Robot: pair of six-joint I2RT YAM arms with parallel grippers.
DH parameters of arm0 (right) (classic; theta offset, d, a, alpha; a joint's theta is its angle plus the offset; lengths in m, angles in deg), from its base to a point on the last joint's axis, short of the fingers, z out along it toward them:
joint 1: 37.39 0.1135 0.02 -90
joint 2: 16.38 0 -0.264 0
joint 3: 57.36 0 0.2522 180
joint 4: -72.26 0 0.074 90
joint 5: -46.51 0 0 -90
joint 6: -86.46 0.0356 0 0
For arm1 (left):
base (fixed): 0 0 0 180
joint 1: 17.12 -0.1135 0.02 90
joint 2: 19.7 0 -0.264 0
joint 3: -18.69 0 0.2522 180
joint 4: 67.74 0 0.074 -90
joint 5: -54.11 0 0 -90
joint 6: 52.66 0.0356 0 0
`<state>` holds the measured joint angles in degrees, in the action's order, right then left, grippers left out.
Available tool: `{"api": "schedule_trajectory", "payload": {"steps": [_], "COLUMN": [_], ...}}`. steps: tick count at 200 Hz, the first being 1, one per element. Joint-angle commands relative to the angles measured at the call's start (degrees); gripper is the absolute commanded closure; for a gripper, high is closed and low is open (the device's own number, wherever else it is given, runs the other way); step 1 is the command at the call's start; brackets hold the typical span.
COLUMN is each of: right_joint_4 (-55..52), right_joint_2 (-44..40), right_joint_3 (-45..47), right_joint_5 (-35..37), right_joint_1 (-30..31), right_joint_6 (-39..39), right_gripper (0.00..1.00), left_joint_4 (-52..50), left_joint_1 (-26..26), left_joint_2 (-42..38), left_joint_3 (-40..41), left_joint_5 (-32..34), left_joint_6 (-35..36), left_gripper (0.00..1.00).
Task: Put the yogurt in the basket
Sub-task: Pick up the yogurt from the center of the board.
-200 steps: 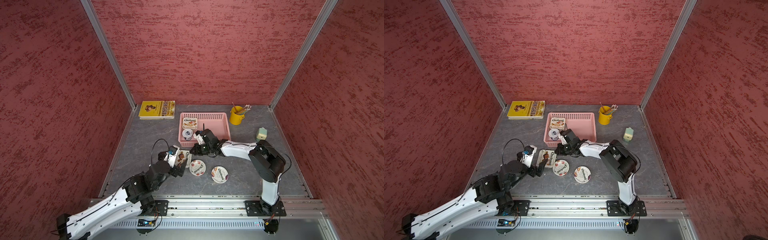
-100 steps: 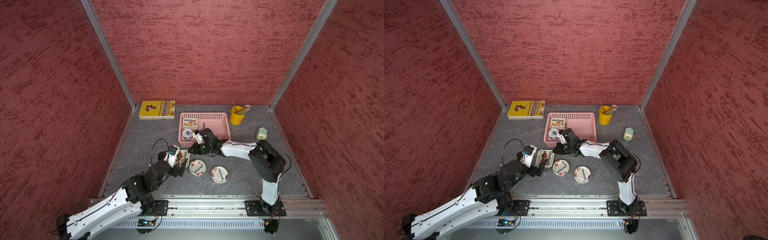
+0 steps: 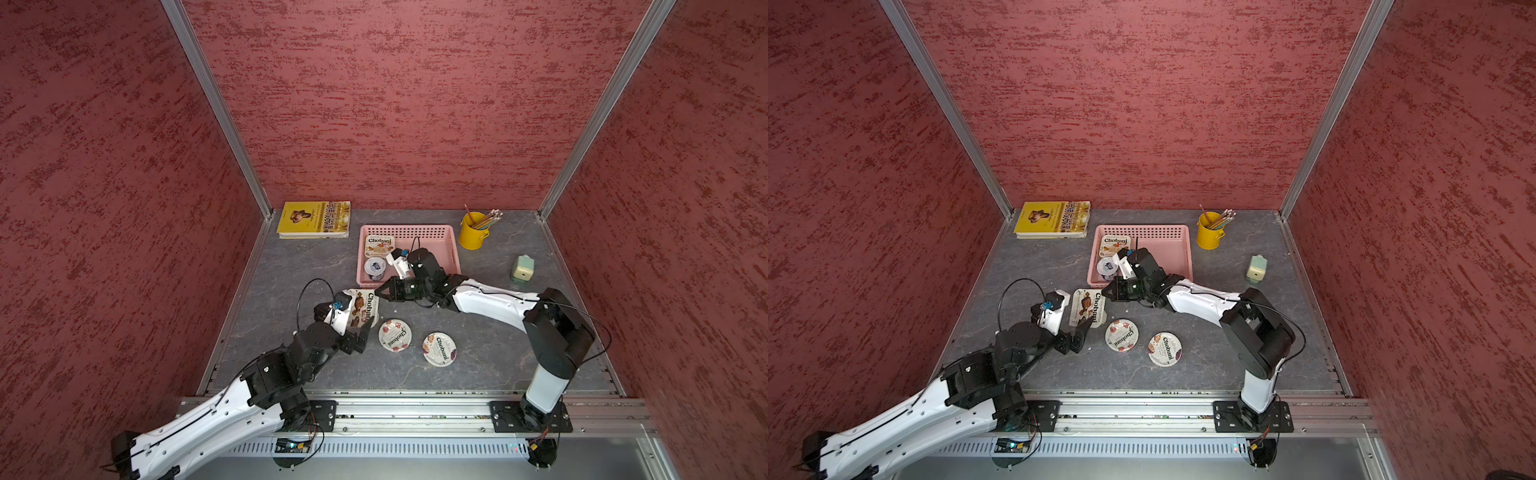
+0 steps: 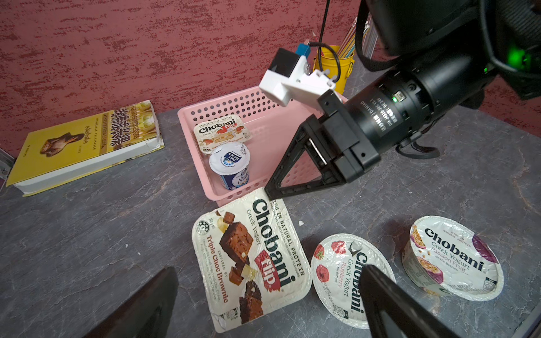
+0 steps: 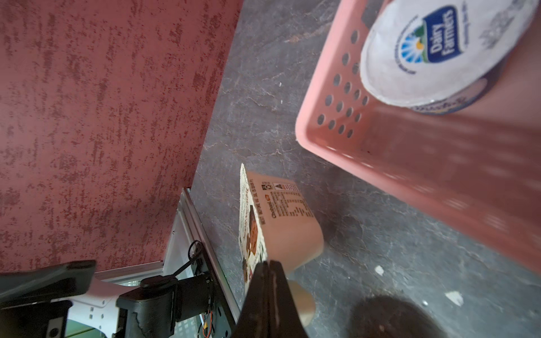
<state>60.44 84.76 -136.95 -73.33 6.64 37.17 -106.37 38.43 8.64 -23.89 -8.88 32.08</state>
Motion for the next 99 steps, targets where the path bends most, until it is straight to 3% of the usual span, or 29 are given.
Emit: {"api": "schedule_trajectory", "payload": {"steps": [1,99], "right_joint_4": [0.0,-4.9], "right_joint_2": [-2.2,-5.9], "right_joint_3": [0.8,-4.0], "right_joint_5": [-0.8,0.9], "right_joint_1": [-0.2,-10.3], "right_joint_6": [0.7,-0.1], "right_gripper": [1.0,1.0], "left_joint_4": [0.8,3.0], "left_joint_1": [-0.3,0.4], "left_joint_2": [-0.7,-2.3], "left_joint_3": [0.0,1.1], "left_joint_5": [-0.5,-4.2], "left_joint_6": [0.9,2.6], "left_gripper": [0.0,0.0]}}
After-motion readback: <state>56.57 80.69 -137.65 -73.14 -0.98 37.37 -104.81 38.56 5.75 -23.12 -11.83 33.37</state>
